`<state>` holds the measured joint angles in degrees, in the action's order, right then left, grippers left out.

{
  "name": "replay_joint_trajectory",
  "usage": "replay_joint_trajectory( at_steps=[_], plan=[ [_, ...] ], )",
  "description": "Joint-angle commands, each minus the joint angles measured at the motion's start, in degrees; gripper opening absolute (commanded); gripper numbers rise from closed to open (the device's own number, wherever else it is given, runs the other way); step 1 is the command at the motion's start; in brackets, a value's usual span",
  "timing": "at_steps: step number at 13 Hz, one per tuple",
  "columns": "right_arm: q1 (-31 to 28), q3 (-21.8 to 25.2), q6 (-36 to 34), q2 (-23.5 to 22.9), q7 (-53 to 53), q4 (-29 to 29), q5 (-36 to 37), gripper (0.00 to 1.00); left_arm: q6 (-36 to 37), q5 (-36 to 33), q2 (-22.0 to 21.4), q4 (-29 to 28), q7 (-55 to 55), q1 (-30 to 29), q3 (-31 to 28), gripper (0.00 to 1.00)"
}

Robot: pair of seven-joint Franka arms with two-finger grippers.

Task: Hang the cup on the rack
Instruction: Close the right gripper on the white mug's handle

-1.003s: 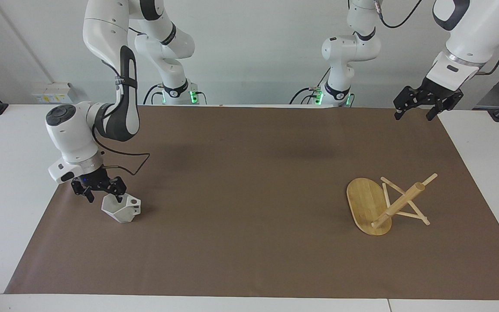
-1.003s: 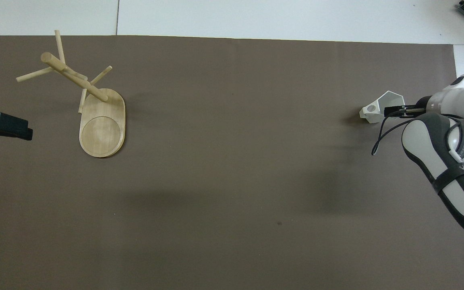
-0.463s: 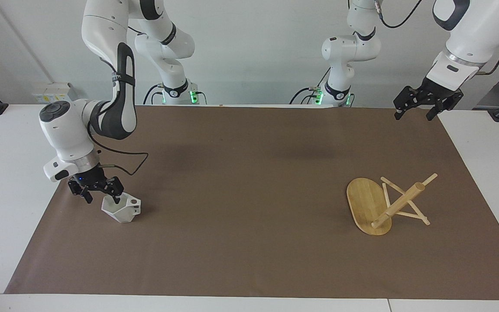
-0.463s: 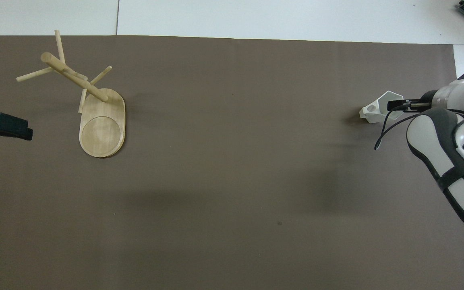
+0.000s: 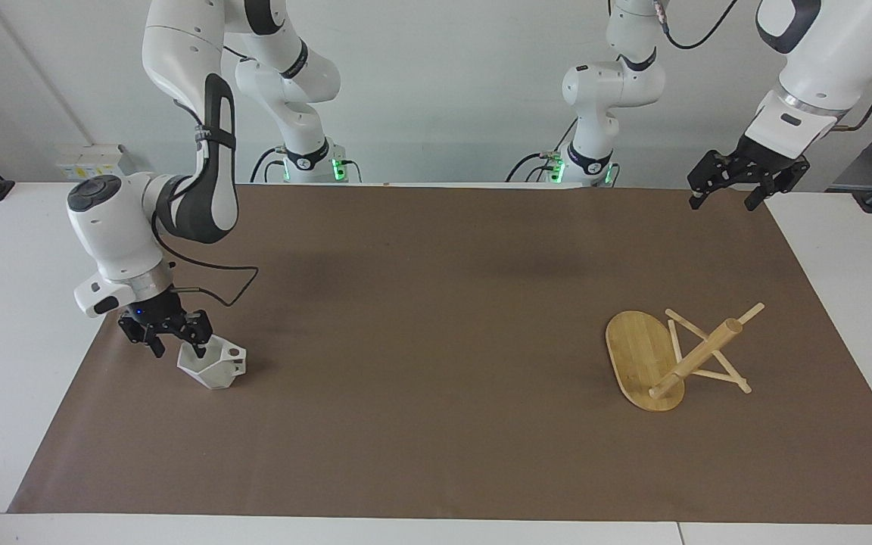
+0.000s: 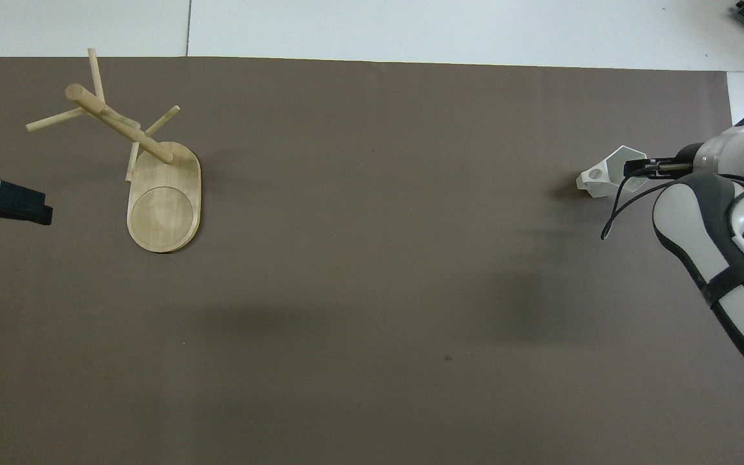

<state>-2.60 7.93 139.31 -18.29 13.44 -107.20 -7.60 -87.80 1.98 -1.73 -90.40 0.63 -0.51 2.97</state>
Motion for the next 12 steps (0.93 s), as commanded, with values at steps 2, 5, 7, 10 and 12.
replay_joint_trajectory(
  at_steps=[2,5,7,10,12],
  plan=[
    [-0.2,0.0,-0.4,0.5,0.5,-0.3,0.1,0.57,0.3,-0.2,-1.5,-1.7,0.2,-0.2,-0.1,1.0],
    [-0.2,0.0,-0.6,0.5,0.5,-0.4,0.2,0.37,0.3,-0.2,-1.5,-1.6,0.2,-0.2,-0.1,1.0],
    [-0.2,0.0,-0.9,0.5,0.5,-0.4,0.2,0.28,0.0,-0.2,-1.5,-1.6,0.2,-0.2,-0.1,1.0],
    [-0.1,0.0,-1.1,0.5,0.4,-0.3,0.2,0.14,0.0,-0.2,-1.5,-1.6,0.2,-0.1,-0.1,1.0],
    [-0.1,0.0,-1.1,0.5,0.4,-0.3,0.2,0.09,0.4,-0.2,-1.6,-1.6,0.2,-0.2,-0.1,1.0]
  ],
)
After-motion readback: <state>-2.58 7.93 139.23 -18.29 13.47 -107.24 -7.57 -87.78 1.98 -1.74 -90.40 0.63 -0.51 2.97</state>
